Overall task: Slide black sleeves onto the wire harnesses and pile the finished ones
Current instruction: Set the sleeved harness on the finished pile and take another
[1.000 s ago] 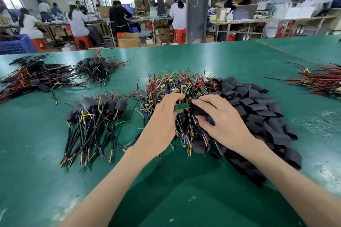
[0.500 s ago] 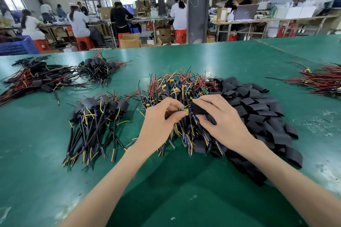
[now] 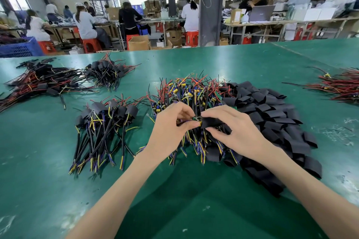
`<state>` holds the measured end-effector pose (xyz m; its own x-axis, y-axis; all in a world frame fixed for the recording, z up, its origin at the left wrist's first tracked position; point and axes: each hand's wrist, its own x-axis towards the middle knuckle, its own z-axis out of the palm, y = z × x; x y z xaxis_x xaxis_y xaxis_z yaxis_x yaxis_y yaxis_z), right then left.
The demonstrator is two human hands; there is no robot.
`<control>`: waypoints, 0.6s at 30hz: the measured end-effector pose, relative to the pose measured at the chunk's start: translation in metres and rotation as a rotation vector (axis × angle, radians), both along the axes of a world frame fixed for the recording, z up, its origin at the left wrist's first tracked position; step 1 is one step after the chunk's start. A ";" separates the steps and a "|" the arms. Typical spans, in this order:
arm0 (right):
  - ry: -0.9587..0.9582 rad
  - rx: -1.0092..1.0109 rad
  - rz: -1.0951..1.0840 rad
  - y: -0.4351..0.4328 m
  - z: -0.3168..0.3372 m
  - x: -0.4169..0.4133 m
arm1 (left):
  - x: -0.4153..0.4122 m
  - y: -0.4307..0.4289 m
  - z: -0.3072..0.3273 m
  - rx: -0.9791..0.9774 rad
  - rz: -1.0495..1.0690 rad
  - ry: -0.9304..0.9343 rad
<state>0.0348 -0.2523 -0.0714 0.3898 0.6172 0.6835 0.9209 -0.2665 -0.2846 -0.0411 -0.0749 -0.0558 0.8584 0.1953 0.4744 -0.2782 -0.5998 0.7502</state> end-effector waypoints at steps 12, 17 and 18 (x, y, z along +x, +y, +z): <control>-0.029 0.008 0.008 0.006 -0.004 -0.004 | 0.000 -0.001 -0.002 0.024 0.032 -0.015; -0.186 0.144 -0.146 0.006 0.003 0.000 | 0.002 0.023 0.014 0.033 0.274 -0.209; -0.200 0.179 -0.195 0.003 0.004 0.002 | 0.001 0.036 0.020 0.015 0.350 -0.270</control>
